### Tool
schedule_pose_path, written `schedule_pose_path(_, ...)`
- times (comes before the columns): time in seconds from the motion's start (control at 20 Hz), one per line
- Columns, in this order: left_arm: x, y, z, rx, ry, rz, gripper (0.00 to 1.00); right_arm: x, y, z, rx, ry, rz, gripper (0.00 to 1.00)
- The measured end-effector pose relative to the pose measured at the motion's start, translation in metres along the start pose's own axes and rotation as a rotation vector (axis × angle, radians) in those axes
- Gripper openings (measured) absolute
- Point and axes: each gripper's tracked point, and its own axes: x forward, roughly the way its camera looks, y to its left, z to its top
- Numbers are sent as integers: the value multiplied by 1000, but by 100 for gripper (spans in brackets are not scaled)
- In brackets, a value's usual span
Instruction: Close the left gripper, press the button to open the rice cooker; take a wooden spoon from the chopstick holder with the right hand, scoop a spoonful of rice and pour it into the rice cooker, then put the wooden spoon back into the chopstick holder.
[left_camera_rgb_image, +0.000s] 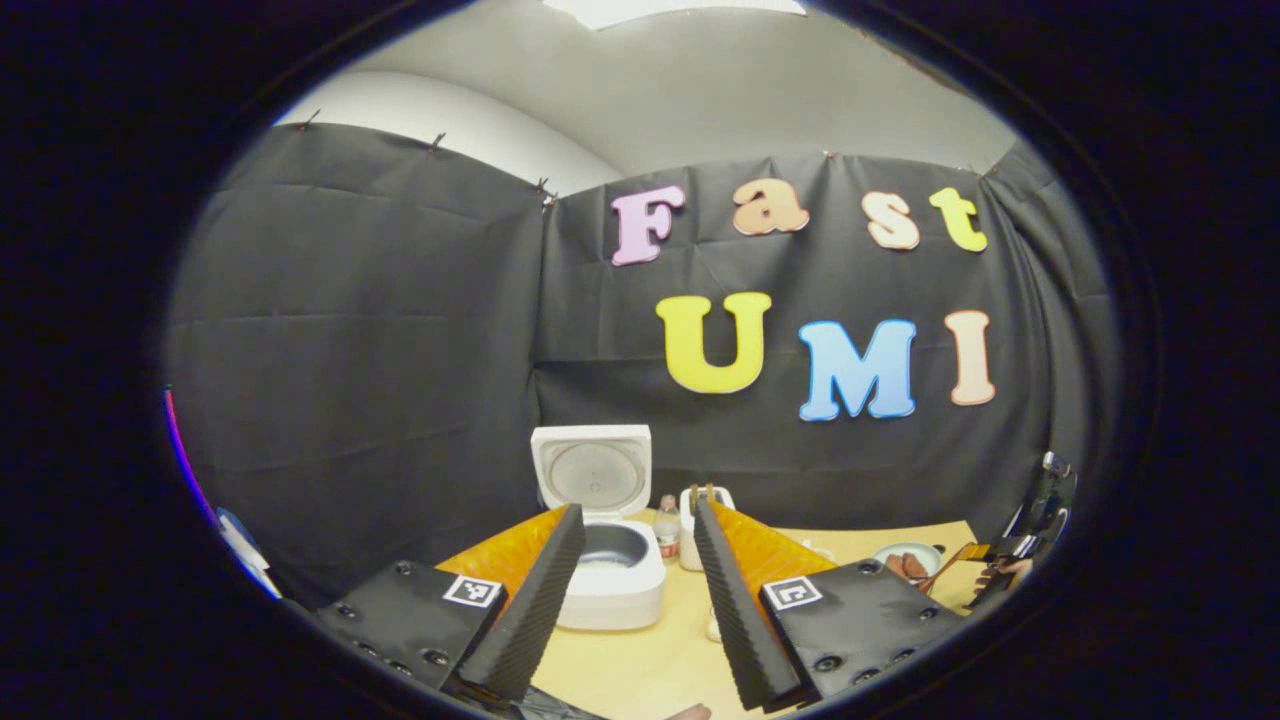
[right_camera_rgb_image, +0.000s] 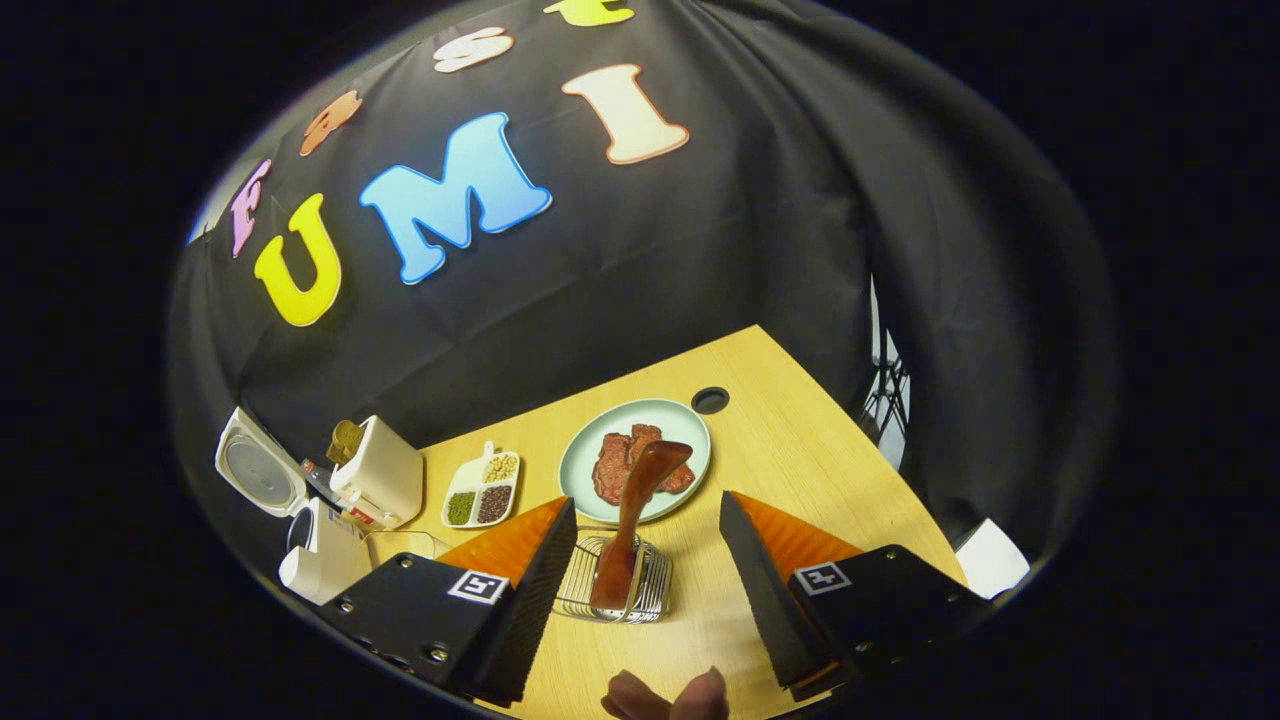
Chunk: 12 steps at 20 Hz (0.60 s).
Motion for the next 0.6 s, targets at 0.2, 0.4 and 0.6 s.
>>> schedule_pose_path(0.2, 16, 23, -6, -87, -18, -44, 75, -59, 38, 18, -74, -114, -13, 88)
schedule_pose_path(0.4, 40, 60, 4, -143, -51, -133, 74, -111, 87, 20, -141, -201, -46, 88)
schedule_pose_path(0.6, 81, 106, 13, -196, -89, -211, 74, -170, 144, 17, -150, -279, -73, 88)
